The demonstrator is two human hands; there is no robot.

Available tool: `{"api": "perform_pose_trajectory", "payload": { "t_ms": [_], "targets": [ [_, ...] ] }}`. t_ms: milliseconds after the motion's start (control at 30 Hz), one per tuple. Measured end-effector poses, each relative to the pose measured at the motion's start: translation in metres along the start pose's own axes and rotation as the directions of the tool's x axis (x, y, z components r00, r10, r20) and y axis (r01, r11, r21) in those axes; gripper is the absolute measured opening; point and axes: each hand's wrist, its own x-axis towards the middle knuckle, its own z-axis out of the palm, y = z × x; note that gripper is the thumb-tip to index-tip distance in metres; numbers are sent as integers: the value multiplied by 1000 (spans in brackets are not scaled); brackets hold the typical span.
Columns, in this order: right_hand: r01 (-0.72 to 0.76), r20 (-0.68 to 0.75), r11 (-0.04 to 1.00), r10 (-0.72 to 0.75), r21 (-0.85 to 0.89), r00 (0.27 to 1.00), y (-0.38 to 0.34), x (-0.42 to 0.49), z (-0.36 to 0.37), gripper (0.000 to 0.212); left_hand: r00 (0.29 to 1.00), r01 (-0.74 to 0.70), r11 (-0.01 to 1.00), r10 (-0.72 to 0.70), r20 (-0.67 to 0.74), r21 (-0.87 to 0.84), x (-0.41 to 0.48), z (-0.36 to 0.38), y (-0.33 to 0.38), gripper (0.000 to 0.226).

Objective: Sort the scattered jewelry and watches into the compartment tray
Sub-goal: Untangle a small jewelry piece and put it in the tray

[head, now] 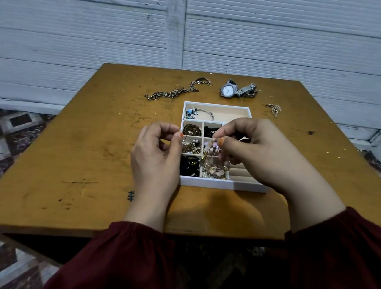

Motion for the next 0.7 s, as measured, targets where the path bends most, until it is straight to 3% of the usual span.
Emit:
{"api": "perform_pose_trajectory", "payload": {
  "t_ms": [333, 700],
  "targets": [
    [-28, -154, 970, -10, -243, 988, 11, 6, 11, 10, 1000, 5, 1000, -5, 2, -7, 0, 0, -1, 11],
    [-66, -317, 968, -15, -243, 948, 13, 3, 15, 13, 1000, 5, 1000, -5, 6, 6, 0, -1, -1, 13]
  ]
}}
